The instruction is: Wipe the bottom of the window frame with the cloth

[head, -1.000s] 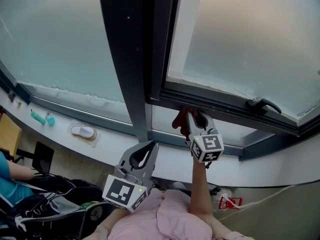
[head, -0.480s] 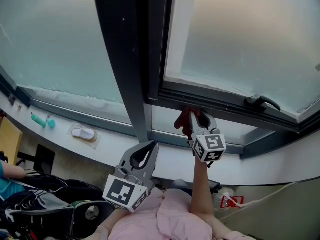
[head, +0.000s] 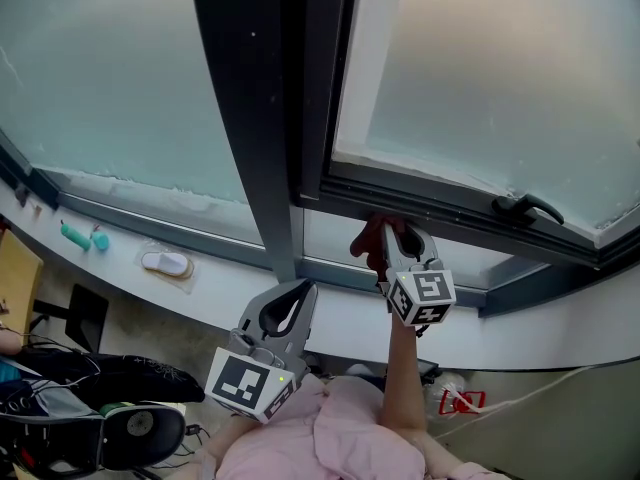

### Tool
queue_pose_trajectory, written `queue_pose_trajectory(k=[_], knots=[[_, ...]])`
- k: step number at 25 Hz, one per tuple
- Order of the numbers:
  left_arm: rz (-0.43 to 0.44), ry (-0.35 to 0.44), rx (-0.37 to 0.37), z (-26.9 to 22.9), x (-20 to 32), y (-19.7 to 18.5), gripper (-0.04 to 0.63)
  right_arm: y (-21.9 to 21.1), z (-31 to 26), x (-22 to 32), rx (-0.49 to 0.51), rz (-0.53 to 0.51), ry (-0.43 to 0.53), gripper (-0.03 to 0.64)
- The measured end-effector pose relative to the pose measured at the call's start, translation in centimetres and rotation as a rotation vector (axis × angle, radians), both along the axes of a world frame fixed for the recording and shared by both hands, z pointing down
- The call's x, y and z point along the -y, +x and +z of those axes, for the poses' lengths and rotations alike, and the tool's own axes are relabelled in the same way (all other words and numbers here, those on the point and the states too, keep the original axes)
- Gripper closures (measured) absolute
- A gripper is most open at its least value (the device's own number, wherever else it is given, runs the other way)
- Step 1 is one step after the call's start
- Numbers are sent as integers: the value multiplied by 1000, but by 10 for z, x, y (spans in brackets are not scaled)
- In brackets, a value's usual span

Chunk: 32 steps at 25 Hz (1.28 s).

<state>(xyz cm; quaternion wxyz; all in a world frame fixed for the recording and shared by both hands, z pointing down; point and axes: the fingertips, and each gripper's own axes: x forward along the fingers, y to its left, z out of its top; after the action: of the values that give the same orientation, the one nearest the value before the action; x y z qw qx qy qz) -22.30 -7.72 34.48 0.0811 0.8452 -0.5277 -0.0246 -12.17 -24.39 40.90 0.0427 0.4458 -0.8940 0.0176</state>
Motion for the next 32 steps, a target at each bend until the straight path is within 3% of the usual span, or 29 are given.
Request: queue_pose_trajectory(k=[14,32], knots=[[0,8,-3,-1,-2,2,597,5,0,0,-39,-8,2,571],[22,3,35,-4,-10,47,598,49,-4,2,-12,-3,13,571]])
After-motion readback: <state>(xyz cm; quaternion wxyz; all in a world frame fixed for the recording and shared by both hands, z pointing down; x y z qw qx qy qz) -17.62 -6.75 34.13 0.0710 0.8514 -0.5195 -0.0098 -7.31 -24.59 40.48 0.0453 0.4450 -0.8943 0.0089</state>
